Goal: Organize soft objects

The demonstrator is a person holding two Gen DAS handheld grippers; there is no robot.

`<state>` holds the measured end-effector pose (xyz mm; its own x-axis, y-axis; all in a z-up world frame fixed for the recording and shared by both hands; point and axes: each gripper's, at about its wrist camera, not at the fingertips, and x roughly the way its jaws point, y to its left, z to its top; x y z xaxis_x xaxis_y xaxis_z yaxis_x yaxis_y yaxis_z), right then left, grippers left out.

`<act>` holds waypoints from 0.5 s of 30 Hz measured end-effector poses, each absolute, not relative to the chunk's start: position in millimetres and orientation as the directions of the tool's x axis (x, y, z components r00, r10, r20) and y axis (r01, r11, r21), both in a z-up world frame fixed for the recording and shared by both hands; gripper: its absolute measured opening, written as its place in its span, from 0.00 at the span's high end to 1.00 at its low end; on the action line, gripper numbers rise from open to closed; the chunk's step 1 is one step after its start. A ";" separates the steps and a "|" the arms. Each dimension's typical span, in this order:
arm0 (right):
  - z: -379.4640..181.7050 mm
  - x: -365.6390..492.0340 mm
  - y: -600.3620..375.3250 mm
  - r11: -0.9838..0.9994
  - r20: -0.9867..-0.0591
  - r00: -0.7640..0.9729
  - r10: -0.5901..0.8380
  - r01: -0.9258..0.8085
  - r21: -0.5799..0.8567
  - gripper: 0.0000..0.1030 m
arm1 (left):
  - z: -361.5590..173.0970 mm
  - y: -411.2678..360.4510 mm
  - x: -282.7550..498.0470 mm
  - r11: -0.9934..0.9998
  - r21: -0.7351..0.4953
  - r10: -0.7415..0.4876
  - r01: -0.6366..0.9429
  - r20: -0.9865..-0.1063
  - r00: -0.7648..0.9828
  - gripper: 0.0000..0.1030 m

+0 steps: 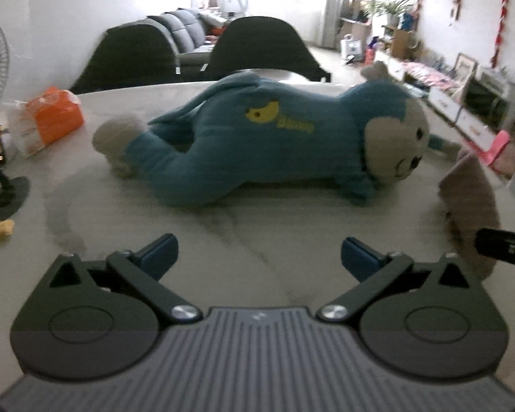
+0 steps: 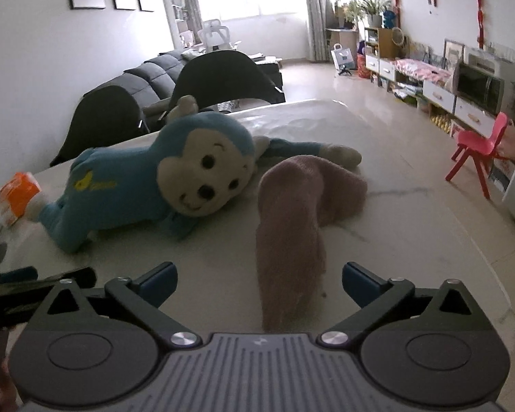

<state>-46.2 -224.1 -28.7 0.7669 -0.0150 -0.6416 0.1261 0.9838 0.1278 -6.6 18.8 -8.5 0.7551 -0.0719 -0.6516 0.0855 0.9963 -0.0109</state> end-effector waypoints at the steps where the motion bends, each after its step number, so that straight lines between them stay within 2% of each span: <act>1: -25.5 -52.6 -225.3 0.986 -0.638 0.770 -0.023 0.124 0.115 0.01 | -9.2 17.2 -7.5 0.998 0.010 -0.043 0.067 -0.661 0.749 0.00; 4: -21.9 -60.5 -224.1 0.985 -0.625 0.780 -0.032 0.130 0.112 0.01 | -10.9 10.5 -8.0 0.997 0.075 0.036 0.023 -0.693 0.720 0.00; 15: -14.3 -68.5 -233.5 0.982 -0.601 0.797 -0.056 0.153 0.111 0.01 | -12.5 -1.5 -13.0 0.998 0.042 -0.006 0.051 -0.712 0.702 0.00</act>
